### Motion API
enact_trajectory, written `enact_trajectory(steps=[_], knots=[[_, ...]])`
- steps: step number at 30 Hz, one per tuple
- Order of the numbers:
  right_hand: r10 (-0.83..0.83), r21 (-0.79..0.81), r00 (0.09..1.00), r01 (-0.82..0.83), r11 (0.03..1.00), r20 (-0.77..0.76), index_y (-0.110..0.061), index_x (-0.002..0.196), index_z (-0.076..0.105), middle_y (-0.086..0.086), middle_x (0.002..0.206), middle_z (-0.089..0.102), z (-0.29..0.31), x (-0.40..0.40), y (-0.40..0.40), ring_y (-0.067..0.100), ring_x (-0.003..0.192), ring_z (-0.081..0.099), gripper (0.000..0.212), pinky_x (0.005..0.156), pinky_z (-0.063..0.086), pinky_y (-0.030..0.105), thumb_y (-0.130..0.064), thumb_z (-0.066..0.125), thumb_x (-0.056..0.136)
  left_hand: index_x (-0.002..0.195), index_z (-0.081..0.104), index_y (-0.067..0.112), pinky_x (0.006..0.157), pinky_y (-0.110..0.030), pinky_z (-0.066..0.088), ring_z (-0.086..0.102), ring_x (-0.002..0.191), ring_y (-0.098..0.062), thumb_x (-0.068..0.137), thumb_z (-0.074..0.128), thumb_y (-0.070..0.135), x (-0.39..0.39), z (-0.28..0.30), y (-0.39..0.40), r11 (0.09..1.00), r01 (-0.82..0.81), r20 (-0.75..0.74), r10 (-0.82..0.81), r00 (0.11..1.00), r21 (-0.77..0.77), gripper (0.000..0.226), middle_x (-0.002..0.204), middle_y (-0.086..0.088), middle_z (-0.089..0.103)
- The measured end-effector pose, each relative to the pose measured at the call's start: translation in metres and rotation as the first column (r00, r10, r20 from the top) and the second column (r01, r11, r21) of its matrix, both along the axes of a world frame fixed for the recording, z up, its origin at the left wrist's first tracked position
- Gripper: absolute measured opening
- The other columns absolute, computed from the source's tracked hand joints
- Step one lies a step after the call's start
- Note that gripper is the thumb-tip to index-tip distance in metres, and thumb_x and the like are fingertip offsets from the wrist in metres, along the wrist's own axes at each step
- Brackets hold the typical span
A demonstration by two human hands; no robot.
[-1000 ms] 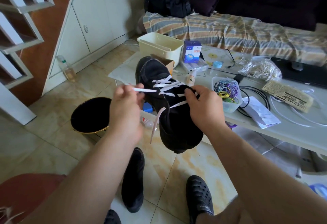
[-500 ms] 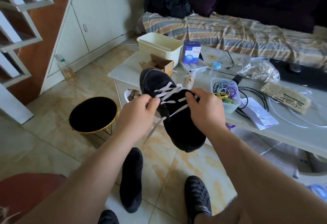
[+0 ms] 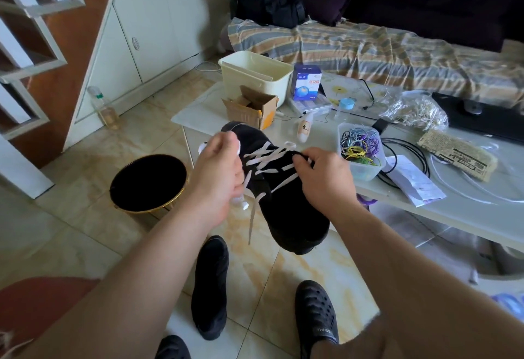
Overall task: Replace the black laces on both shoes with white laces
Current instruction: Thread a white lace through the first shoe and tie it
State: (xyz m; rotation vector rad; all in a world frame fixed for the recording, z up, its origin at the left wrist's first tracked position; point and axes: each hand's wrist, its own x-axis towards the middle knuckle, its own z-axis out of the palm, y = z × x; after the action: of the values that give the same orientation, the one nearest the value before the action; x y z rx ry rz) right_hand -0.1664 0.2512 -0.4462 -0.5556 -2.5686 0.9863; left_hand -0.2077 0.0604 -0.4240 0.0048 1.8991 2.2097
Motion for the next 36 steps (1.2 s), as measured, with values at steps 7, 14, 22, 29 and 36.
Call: enact_trajectory(steps=[7, 14, 22, 29, 36], knots=[[-0.100, -0.005, 0.994, 0.099, 0.995, -0.051, -0.022, 0.104, 0.074, 0.003, 0.088, 0.069, 0.008, 0.001, 0.016, 0.030, 0.087, 0.060, 0.027, 0.071, 0.047, 0.035, -0.042, 0.056, 0.101, 0.103, 0.059, 0.020, 0.062, -0.037, 0.043, 0.062, 0.081, -0.024, 0.109, 0.039, 0.046, -0.003, -0.030, -0.021, 0.268, 0.179, 0.072, -0.368, 0.927, -0.947, 0.033, 0.092, -0.006, 0.065], [-0.075, -0.042, 0.997, 0.074, 0.996, -0.029, -0.024, 0.104, 0.075, 0.001, 0.086, 0.068, 0.005, 0.001, 0.018, 0.028, 0.087, 0.060, 0.025, 0.069, 0.042, 0.032, -0.042, 0.058, 0.100, 0.106, 0.058, 0.022, 0.063, -0.034, 0.045, 0.064, 0.083, -0.025, 0.108, 0.043, 0.044, -0.004, -0.011, -0.024, 0.458, 0.018, -0.132, -0.294, 0.947, -0.889, 0.026, 0.090, -0.002, 0.065], [0.092, -0.591, 0.996, -0.073, 0.803, 0.002, -0.019, 0.092, 0.081, 0.002, 0.080, 0.079, 0.004, -0.001, 0.008, 0.019, 0.071, 0.075, 0.014, 0.069, 0.064, 0.036, -0.026, 0.071, 0.098, 0.099, 0.071, 0.025, 0.065, -0.014, 0.049, 0.067, 0.076, -0.004, 0.108, 0.051, 0.032, 0.007, 0.017, -0.014, 0.855, -0.081, -0.446, -0.184, 0.876, -0.512, 0.022, 0.086, 0.011, 0.073], [0.212, -0.629, 0.977, -0.155, 0.762, 0.016, -0.014, 0.091, 0.080, 0.011, 0.085, 0.079, 0.010, 0.005, -0.004, 0.019, 0.069, 0.072, 0.016, 0.063, 0.059, 0.030, -0.024, 0.071, 0.099, 0.132, 0.071, 0.037, 0.090, -0.031, 0.049, 0.060, 0.097, -0.005, 0.107, 0.050, 0.045, 0.002, 0.014, -0.012, 0.706, -0.218, -0.613, -0.369, 0.699, -0.673, 0.034, 0.095, 0.015, 0.058], [0.235, -0.611, 0.971, -0.167, 0.774, 0.033, -0.016, 0.091, 0.081, 0.009, 0.088, 0.079, 0.012, 0.007, -0.004, 0.020, 0.074, 0.073, 0.015, 0.076, 0.063, 0.038, -0.027, 0.072, 0.098, 0.106, 0.074, 0.035, 0.067, -0.032, 0.045, 0.056, 0.064, -0.004, 0.112, 0.041, 0.039, 0.014, 0.024, -0.002, 0.876, -0.062, -0.478, -0.201, 0.855, -0.479, 0.034, 0.066, 0.015, 0.061]])
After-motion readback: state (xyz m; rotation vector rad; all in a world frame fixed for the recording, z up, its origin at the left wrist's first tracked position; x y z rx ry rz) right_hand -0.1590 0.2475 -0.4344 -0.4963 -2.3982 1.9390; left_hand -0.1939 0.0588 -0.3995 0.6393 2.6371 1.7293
